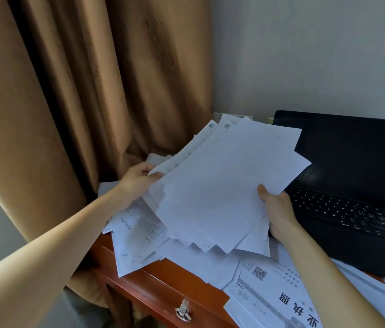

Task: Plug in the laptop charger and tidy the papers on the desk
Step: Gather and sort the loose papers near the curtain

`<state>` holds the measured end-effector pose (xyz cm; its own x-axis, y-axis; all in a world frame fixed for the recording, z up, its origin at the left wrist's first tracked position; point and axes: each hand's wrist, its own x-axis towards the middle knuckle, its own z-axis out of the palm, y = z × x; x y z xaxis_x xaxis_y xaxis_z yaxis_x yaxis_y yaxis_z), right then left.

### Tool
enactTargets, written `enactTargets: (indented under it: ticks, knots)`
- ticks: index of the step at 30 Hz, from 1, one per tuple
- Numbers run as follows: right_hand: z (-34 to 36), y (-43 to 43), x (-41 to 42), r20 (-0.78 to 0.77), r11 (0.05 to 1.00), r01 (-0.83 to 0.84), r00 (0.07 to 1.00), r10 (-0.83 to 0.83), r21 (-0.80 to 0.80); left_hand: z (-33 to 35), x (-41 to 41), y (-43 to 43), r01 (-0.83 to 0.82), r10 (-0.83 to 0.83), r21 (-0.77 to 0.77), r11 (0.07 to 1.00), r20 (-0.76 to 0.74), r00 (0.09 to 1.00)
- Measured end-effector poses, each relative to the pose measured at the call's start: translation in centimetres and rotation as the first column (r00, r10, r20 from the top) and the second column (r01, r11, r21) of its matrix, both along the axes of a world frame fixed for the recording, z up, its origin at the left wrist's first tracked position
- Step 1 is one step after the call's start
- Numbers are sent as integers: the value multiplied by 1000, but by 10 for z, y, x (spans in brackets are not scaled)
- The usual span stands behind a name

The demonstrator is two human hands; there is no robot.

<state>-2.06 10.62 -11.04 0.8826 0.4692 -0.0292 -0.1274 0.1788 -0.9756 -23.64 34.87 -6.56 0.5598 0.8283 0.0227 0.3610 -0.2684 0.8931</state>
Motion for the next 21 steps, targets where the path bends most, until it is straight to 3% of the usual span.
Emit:
enactTargets:
  ticks: [4, 8, 10, 14, 18, 21]
  knots:
    - [0, -2, 0, -17, 1000, -7, 1000, 7, 25, -2, -4, -9, 132, -119, -168, 977, 85, 989]
    - [2, -3, -3, -43, 999, -44, 998, 45, 28, -1, -4, -12, 183, -193, -174, 968, -41, 980]
    - [3, -4, -4, -32, 999, -49, 998, 50, 19, 5, -8, -13, 249, -273, -247, 936, -68, 959]
    - [5, -9, -4, 67, 1000, 10, 998, -11, 28, 16, -24, -12, 451, -546, -386, 804, -182, 818]
    - [3, -8, -6, 117, 999, 24, 993, -29, 48, -1, -22, -17, 437, -511, -365, 822, -134, 849]
    - [0, -7, -4, 60, 999, -13, 998, 10, 37, -21, -17, -22, 388, -434, -343, 855, -65, 898]
